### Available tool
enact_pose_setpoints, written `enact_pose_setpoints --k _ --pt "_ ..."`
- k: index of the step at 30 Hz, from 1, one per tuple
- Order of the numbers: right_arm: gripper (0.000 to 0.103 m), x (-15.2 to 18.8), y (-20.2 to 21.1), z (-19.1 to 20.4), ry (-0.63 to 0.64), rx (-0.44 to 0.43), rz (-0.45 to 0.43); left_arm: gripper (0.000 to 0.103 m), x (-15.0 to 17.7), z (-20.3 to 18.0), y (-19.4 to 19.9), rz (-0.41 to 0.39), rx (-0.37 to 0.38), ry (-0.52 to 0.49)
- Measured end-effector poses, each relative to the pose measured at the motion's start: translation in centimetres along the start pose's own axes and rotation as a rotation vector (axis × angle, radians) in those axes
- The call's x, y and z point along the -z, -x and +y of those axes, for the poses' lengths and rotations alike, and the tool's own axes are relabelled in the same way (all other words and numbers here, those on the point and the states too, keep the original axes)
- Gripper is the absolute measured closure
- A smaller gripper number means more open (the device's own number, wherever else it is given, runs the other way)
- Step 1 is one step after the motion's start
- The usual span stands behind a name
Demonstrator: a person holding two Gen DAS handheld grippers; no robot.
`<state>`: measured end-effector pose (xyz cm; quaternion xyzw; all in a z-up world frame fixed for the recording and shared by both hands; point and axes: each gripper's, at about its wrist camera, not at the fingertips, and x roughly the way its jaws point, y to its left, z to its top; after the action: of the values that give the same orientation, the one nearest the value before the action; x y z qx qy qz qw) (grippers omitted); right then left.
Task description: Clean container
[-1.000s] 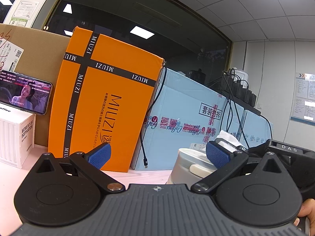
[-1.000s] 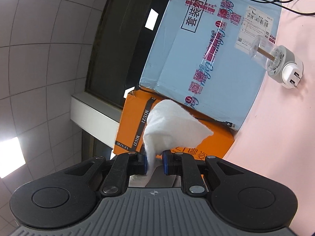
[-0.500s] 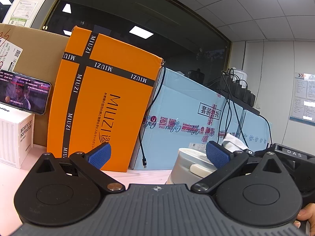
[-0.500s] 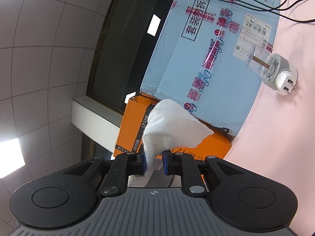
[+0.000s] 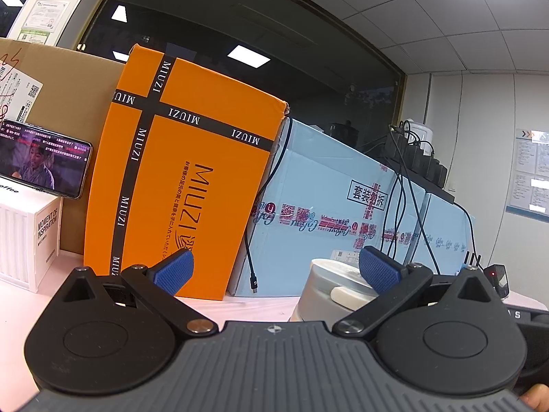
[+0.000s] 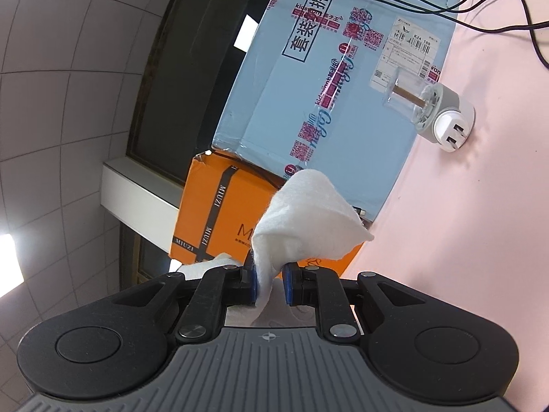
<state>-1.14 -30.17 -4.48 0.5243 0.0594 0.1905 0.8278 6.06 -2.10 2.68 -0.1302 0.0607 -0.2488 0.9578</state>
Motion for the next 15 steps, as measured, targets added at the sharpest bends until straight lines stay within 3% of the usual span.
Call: enact_pose_setpoints --k 15 --pt "0.088 0.83 0.43 0.17 0.115 0.159 0.058 0.0 0.0 0.0 -0.09 -0.002 -0.006 0.0"
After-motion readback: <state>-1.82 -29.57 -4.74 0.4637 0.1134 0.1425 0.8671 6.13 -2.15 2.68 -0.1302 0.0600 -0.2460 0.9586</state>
